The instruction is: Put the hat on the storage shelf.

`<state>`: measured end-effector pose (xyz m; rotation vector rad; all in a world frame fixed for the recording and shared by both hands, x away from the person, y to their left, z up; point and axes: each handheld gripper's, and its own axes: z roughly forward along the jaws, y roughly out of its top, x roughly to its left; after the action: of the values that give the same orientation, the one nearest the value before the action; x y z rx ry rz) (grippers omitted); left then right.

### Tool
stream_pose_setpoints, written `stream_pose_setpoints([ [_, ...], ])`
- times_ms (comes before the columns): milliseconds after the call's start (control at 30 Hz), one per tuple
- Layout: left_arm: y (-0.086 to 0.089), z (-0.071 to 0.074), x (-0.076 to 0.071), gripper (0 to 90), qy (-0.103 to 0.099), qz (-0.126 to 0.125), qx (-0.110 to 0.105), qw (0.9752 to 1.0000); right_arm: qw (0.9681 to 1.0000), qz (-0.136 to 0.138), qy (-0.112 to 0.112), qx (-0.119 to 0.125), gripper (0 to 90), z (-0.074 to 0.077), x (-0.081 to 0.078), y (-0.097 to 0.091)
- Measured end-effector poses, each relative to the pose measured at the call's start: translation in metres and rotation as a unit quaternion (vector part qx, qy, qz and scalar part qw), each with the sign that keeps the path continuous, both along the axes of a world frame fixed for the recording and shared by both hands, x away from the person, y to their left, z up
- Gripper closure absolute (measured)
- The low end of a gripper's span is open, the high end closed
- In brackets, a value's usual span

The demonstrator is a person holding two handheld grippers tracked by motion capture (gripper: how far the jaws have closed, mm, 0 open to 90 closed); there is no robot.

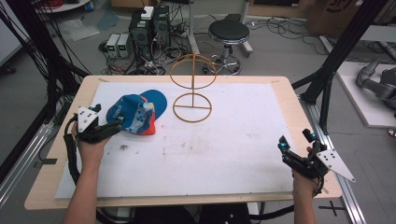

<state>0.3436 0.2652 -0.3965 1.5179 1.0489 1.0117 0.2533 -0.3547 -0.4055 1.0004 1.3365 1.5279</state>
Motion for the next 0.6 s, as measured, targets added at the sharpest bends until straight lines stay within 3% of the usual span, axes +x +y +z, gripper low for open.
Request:
stream_pose_setpoints([
  [67,-0.004,0.000,0.008,16.9,0.007,-0.002,0.009,0.9999,1.0000,0.000,-0.001,-0.001,12.2,0.000,0.000,0.000],
  [167,-0.006,-0.003,0.016,17.6,0.010,-0.001,0.004,0.9999,1.0000,0.000,0.000,0.001,12.2,0.000,0.001,0.000],
  [333,-0.009,-0.014,0.029,18.4,0.033,-0.001,0.003,0.9995,1.0000,0.001,0.003,-0.006,12.2,-0.002,0.001,0.000],
  [500,-0.010,-0.018,0.036,22.9,0.028,0.007,0.001,0.9996,0.9999,0.000,0.005,-0.010,12.2,-0.002,0.001,0.000],
  [600,-0.011,-0.021,0.043,23.3,0.035,0.010,0.007,0.9993,0.9999,0.000,0.005,-0.012,12.2,-0.002,0.000,0.000],
])
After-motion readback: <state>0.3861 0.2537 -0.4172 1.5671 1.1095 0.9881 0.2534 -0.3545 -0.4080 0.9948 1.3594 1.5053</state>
